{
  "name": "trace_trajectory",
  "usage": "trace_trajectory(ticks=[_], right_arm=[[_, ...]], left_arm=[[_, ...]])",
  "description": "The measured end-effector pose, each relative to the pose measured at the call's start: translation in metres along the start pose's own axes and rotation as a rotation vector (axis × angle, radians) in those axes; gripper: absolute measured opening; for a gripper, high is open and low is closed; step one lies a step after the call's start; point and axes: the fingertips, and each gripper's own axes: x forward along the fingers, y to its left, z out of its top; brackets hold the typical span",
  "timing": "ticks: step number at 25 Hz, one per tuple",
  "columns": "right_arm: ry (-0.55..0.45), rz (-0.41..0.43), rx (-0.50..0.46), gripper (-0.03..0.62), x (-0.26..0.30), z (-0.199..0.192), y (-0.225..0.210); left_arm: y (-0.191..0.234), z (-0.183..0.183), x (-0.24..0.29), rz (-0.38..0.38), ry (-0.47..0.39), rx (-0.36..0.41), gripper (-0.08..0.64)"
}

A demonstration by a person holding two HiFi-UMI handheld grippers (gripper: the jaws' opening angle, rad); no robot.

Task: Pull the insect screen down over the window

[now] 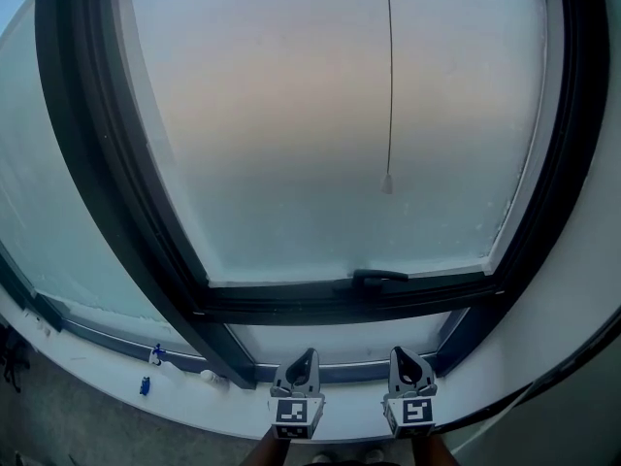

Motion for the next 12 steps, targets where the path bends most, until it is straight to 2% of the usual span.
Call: trace_trajectory(ticks=[3,7,12], right_arm=[[-0.019,0.022,-0.006,0.002,0.006,0.009,-0.011],[-0.059,0.044,-0.023,0.002,0.013,0.031,-0.024],[-0.076,0.021,-0.029,0.002,0.019,0.047,-0.047]], left_arm=[[-0.006,0.015,0.012,0.013,-0.024,0.008,0.001],[-0.019,0.037,0.025,0.031,-0.069,0.058,0.0],[-0.031,0.053,0.033,0.024,-0.103,0.054,0.002]])
